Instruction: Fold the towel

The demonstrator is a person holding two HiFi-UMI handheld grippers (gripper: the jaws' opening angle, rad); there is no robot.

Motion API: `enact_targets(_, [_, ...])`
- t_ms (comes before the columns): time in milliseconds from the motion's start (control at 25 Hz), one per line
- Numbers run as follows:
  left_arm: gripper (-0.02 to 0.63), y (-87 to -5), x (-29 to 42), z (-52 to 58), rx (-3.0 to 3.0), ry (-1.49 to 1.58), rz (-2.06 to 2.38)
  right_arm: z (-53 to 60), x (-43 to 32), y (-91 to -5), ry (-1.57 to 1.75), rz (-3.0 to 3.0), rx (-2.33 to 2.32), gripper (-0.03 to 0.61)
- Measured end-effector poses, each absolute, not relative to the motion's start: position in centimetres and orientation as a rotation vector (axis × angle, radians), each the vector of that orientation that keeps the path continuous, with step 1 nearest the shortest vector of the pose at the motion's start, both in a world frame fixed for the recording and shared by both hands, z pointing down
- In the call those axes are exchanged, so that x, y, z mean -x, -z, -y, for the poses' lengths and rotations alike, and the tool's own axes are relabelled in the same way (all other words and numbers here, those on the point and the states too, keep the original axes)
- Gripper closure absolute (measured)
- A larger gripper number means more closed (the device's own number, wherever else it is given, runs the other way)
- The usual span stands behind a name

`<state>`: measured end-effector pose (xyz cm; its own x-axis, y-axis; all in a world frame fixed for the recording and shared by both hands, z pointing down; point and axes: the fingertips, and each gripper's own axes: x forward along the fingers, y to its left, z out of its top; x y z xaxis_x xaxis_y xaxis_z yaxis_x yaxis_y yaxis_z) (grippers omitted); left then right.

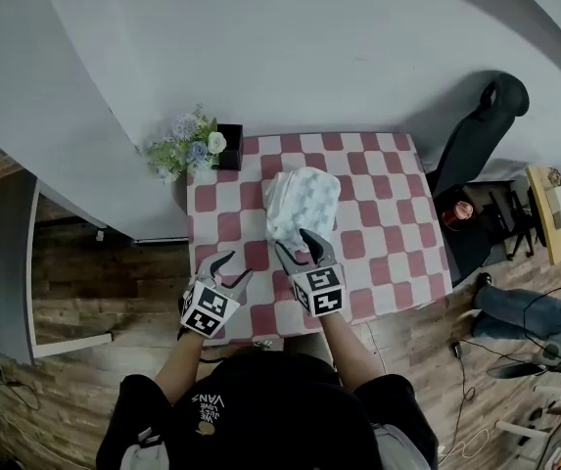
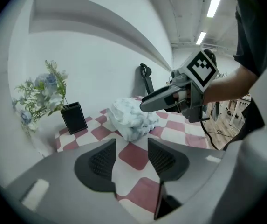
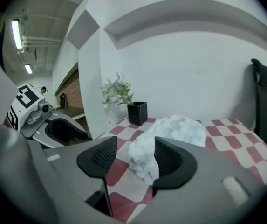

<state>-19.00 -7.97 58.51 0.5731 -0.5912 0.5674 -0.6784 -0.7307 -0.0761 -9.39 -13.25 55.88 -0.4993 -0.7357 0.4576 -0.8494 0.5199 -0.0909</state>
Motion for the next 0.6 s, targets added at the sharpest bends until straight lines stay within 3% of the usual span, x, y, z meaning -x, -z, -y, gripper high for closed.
enact_targets(360, [0.428, -52.6, 16.4, 7.2, -2.794, -0.657, 1.129, 8.4, 3.1, -50.3, -0.404, 2.405, -1.616, 0.355])
enact_targets(520, [0.43, -50.2, 15.4, 6.4, -2.829, -0.56, 1.155, 6.3, 1.1, -49.0, -0.378, 2.423, -1.677, 0.435])
enact_targets(600, [0.45, -49.2, 14.9, 5.8, -2.841, -0.536, 1.172, 5.4, 0.3, -48.2, -0.357, 2.431, -1.699, 0.504])
